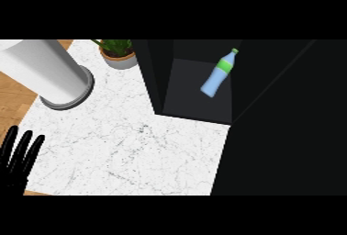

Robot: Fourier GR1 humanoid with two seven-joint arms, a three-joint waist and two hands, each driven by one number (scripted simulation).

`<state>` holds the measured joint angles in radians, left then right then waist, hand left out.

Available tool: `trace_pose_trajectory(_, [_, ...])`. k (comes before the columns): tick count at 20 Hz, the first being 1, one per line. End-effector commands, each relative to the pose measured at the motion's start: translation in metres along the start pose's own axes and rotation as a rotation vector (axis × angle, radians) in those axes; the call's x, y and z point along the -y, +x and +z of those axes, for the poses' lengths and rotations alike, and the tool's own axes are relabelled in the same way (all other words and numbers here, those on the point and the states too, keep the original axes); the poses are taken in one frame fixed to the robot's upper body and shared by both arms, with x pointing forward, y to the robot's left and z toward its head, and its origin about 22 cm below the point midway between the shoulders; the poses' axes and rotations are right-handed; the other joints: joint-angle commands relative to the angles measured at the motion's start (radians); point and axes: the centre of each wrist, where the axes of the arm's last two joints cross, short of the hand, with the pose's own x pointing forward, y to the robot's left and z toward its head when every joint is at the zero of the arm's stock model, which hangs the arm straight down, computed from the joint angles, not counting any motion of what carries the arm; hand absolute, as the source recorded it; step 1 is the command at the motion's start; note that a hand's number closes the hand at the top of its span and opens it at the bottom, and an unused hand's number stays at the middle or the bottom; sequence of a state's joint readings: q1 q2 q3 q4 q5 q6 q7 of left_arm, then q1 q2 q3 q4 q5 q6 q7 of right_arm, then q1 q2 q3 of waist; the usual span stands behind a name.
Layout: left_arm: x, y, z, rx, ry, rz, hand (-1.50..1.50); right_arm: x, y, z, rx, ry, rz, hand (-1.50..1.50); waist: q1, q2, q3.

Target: Pick up the bottled water, place it into the cabinet and close the cabinet

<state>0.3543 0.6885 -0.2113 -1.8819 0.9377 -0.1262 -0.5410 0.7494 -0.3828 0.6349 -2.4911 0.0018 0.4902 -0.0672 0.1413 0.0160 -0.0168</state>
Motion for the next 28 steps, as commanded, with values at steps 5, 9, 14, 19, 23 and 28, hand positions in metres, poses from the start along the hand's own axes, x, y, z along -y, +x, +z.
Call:
trace_pose_trajectory(5, [-0.007,0.012,-0.006,-0.004,-0.05,-0.006,-1.5,-0.01,0.014,-0.023,0.048,0.194,0.023,1.5,0.054,0.017,-0.004])
trace_pose_trajectory(9, [-0.008,0.013,-0.006,-0.031,-0.068,0.0,-1.5,-0.002,0.011,-0.026,-0.009,0.279,0.116,1.5,0.075,0.018,-0.007])
trace_pose_trajectory(14, [-0.013,0.019,-0.011,-0.019,-0.082,-0.023,-1.5,0.011,0.021,-0.03,0.001,0.359,0.24,1.5,0.101,0.013,-0.01])
trace_pose_trajectory(19, [-0.014,0.02,-0.011,-0.024,-0.092,-0.012,-1.5,0.015,0.017,-0.035,-0.012,0.358,0.242,1.5,0.093,0.015,-0.012])
trace_pose_trajectory(23, [-0.018,0.023,-0.012,-0.022,-0.091,-0.019,-1.5,0.019,0.02,-0.036,-0.034,0.387,0.284,1.5,0.094,0.014,-0.015])
trace_pose_trajectory(28, [-0.022,0.024,-0.011,-0.025,-0.087,-0.011,-1.5,0.022,0.02,-0.04,0.004,0.371,0.276,1.5,0.09,0.017,-0.015])
